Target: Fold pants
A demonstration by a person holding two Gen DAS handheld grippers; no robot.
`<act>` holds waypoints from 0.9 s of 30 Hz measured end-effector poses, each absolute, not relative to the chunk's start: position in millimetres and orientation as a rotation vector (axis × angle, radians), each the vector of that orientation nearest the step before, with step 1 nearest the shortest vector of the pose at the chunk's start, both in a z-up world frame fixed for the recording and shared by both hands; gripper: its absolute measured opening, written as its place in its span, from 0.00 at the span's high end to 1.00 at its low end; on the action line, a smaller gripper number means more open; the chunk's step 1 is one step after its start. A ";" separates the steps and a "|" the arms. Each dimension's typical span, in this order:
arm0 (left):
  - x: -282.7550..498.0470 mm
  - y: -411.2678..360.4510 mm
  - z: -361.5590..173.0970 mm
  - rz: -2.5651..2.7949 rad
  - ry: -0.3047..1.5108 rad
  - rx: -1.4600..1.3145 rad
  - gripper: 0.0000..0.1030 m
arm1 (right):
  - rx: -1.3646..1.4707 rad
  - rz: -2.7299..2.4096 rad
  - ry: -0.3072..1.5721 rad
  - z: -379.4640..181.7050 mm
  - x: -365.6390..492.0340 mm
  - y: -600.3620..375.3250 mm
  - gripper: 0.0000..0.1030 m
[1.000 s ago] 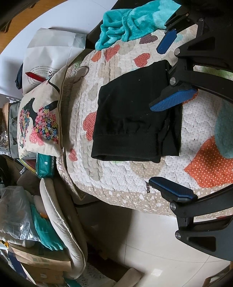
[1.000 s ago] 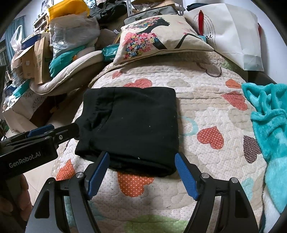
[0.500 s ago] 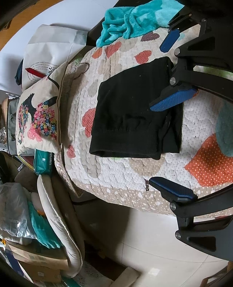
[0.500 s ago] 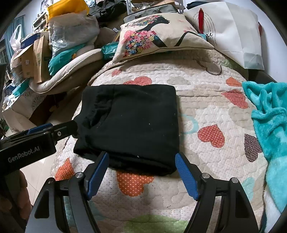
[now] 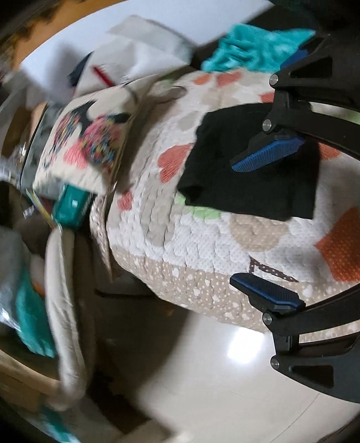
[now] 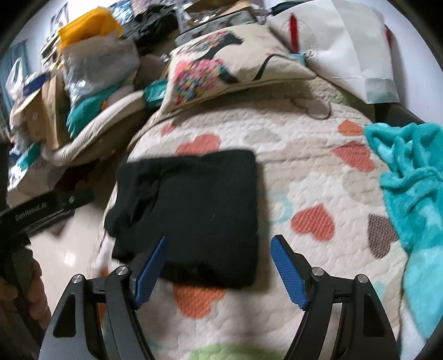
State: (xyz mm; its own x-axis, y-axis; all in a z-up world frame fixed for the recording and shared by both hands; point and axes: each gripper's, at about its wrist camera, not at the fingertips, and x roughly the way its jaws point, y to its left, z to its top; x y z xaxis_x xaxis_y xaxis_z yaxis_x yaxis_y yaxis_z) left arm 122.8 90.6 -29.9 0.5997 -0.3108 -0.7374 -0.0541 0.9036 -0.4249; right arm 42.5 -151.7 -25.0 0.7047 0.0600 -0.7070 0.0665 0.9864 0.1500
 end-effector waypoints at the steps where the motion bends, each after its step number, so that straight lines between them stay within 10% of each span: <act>1: 128.4 95.1 -35.5 -0.166 0.939 -0.481 0.27 | 0.188 -0.001 0.793 -21.7 49.3 -157.4 0.18; 18: 153.7 52.6 -90.5 -0.347 1.114 -0.589 0.25 | 0.575 0.133 1.011 -99.1 159.8 -205.9 0.19; 21: 150.3 40.1 -87.9 -0.409 1.111 -0.585 0.27 | 0.615 0.189 1.022 -98.0 167.1 -203.5 0.59; 27: 150.2 19.2 -82.7 -0.410 1.082 -0.518 0.27 | 0.547 0.181 0.998 -79.5 167.2 -199.4 0.73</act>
State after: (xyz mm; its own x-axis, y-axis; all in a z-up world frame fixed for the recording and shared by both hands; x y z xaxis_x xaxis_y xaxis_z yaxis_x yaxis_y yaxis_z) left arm 150.2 19.2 -82.7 0.4160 -0.5533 -0.7217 0.0638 0.8094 -0.5838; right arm 167.2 -199.4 -79.5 0.5404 0.3877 -0.7467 0.1004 0.8514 0.5148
